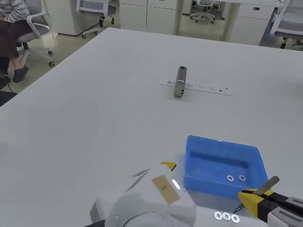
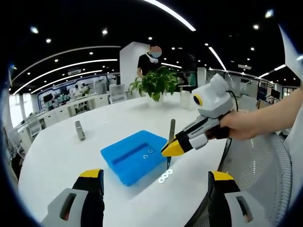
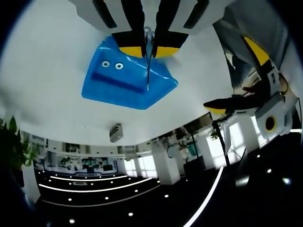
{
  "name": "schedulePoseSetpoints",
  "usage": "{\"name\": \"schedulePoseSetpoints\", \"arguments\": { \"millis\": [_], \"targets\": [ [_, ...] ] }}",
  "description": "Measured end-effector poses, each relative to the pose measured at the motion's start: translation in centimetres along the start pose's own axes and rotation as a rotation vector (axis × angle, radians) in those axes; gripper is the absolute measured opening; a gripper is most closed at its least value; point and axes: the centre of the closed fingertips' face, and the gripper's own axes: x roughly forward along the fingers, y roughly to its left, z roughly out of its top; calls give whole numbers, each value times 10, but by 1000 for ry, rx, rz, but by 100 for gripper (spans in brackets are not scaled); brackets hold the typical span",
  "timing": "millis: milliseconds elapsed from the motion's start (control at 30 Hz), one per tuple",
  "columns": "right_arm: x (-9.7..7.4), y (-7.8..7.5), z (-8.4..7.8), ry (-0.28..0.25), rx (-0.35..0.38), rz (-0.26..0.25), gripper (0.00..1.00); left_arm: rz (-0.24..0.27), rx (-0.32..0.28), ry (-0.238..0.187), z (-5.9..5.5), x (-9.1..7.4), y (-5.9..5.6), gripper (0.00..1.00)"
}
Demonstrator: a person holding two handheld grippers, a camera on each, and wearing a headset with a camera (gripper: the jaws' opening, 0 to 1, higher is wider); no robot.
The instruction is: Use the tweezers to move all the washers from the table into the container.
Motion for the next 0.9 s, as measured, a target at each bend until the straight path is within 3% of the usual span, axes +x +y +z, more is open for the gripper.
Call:
{"name": "schedulePoseSetpoints", "arguments": {
  "millis": [667,900],
  "targets": [
    [6,1,-12,45,-11,25,4,11,-21,-11,1,-1,4,93],
    [7,9,-14,63,-114,37,4,13,-19,-10,1,-1,4,93]
  ]
}}
